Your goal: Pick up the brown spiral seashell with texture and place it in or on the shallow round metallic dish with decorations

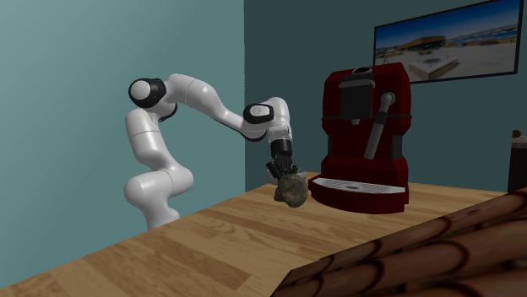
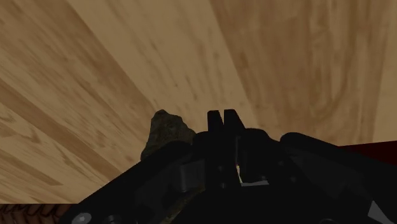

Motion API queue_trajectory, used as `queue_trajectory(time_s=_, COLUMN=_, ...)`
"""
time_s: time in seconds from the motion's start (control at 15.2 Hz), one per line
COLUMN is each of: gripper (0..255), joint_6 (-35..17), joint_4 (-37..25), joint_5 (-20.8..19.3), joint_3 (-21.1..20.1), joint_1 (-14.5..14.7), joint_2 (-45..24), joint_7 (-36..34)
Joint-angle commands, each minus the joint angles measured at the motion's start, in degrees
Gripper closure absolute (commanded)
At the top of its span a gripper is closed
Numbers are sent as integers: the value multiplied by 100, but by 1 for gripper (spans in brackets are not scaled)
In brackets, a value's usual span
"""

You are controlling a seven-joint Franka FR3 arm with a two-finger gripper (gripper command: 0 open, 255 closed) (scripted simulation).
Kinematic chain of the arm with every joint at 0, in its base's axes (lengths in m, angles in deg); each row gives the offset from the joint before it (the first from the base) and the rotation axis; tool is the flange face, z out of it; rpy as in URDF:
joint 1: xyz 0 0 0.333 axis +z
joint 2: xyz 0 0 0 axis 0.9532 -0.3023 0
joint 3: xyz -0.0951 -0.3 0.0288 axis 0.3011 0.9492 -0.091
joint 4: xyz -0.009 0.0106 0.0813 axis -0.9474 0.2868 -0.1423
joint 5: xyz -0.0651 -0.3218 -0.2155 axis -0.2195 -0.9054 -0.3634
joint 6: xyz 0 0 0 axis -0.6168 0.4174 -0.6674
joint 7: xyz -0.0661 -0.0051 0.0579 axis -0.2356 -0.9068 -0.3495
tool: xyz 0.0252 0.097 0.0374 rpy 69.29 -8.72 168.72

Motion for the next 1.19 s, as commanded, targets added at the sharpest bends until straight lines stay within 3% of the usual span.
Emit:
queue_trajectory(time_s=0.0, gripper=255, joint_6=0, joint_4=0, joint_5=0, joint_3=0, joint_1=0, joint_2=0, joint_7=0)
queue_trajectory(time_s=0.26, gripper=255, joint_6=0, joint_4=0, joint_5=0, joint_3=0, joint_1=0, joint_2=0, joint_7=0)
queue_trajectory(time_s=0.33, gripper=0, joint_6=0, joint_4=0, joint_5=0, joint_3=0, joint_1=0, joint_2=0, joint_7=0)
queue_trajectory(time_s=0.59, gripper=0, joint_6=-311, joint_4=431, joint_5=209, joint_3=707, joint_1=117, joint_2=851, joint_7=796)
queue_trajectory(time_s=1.12, gripper=0, joint_6=-939, joint_4=796, joint_5=21, joint_3=776, joint_1=-22, joint_2=624, joint_7=720)
